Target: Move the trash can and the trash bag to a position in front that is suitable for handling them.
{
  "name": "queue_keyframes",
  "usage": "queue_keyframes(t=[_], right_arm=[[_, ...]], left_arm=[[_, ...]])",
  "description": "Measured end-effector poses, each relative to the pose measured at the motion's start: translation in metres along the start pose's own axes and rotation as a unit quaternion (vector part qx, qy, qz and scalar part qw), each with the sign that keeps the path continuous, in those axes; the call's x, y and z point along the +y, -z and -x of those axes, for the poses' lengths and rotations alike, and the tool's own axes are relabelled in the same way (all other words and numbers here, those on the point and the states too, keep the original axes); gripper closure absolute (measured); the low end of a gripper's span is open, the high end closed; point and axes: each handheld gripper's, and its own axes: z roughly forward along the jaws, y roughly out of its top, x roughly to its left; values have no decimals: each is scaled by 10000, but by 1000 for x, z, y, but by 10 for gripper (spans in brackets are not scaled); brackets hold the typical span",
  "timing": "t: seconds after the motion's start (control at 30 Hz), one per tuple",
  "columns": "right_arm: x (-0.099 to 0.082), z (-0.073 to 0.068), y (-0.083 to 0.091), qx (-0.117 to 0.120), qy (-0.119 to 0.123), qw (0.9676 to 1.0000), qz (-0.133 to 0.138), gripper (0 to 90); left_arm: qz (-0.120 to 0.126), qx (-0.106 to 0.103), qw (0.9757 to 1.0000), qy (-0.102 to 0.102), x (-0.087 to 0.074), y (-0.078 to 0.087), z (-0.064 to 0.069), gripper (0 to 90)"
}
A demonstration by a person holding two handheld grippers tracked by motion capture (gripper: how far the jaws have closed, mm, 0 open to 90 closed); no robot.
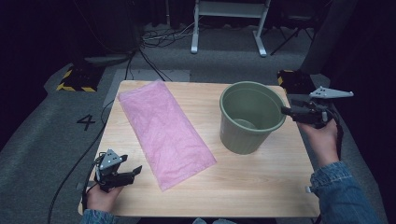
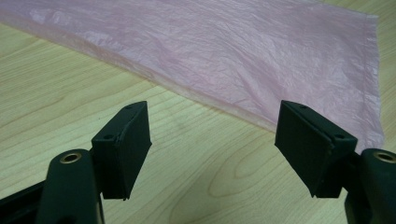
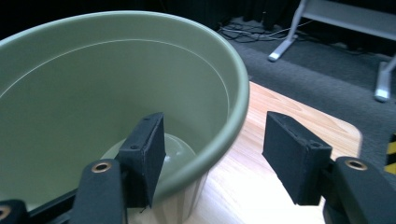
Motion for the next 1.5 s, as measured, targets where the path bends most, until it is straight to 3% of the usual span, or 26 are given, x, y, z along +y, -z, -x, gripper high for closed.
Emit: queue_keyframes(t=[0.13, 0.27, 0.37, 0.5, 0.9, 1.17, 1.2, 1.5], right_arm=[[-1, 9, -19, 19, -159, 9998, -75, 403], [-3, 11, -33, 20, -140, 9996, -261, 399], [-4, 8, -37, 162, -60, 9994, -295, 418], [-4, 1, -36, 80, 31, 9994, -340, 390], [-16, -15, -11, 362, 59, 9986, -392, 402], [-26, -46, 8, 599, 352, 9966, -436, 406], [-29, -56, 14, 654, 425, 9959, -453, 405], [-39, -85, 31, 762, 474, 9951, -413, 404]], left_arm=[[-49, 38, 10000, 13, -2, -1, -2, 272], [-64, 47, 10000, 18, -2, -1, -3, 272], [-65, 49, 10000, 6, -3, -1, -3, 273], [-78, 54, 10000, 9, -2, -4, -3, 278], [-73, -30, 9999, -98, 8, -13, -1, 281], [-52, -68, 9998, -162, 12, -16, 2, 284], [-56, -68, 9998, -180, 13, -16, 3, 284], [-36, -101, 9997, -207, 14, -17, 5, 285]])
